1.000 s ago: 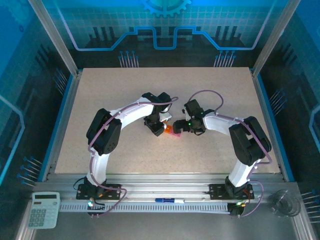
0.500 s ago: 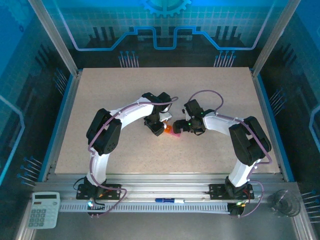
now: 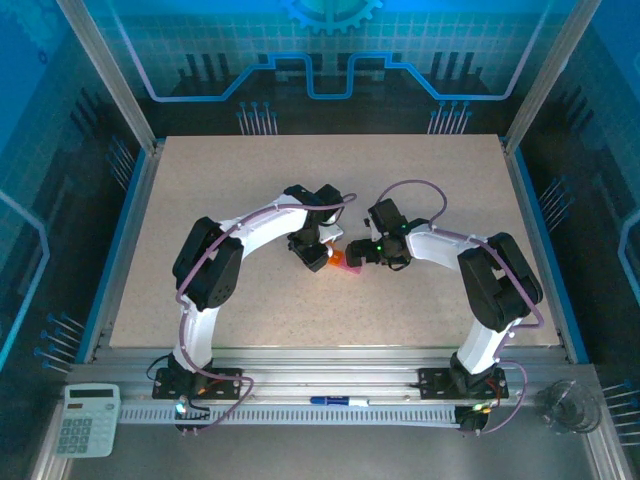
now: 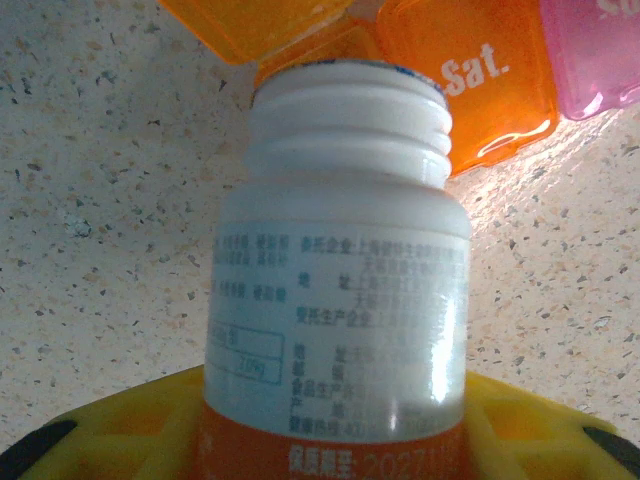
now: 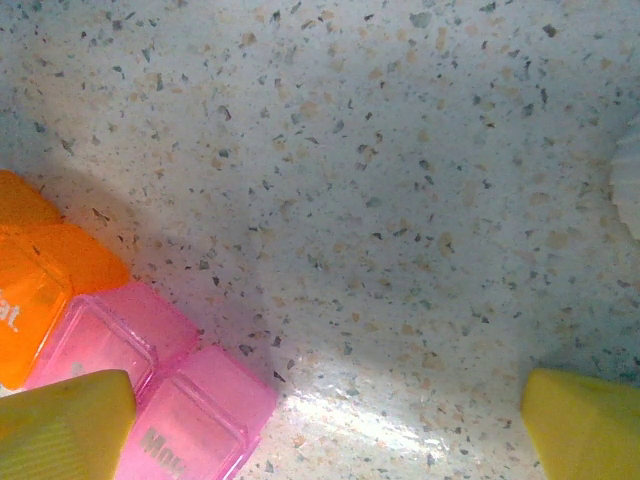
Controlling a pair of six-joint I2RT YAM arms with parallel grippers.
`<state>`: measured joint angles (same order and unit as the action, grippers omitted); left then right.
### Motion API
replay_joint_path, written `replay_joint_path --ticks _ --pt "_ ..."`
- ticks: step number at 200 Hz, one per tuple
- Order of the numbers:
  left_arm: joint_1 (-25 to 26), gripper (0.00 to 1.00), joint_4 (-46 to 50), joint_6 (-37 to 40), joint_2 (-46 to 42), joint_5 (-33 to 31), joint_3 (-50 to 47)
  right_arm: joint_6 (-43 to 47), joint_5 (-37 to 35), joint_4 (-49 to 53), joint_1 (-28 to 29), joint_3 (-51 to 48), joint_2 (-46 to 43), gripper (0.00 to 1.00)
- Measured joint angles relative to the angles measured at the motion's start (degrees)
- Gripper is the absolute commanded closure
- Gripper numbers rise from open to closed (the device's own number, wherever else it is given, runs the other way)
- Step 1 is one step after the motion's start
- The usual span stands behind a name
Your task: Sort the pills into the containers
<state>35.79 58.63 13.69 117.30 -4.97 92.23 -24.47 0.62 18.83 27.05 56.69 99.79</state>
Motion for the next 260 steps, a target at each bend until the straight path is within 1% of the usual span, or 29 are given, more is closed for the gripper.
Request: replay_joint_path --ticks 135,260 --pt "0.0 1.00 0.7 0.0 0.0 -1.5 0.3 -0.2 0.0 0.0 0.0 0.3 0.3 0.00" --pt "0.4 1.00 3.7 0.0 0.0 -2.9 1.5 -0.2 0.2 0.4 0.0 0.8 0.7 0.00"
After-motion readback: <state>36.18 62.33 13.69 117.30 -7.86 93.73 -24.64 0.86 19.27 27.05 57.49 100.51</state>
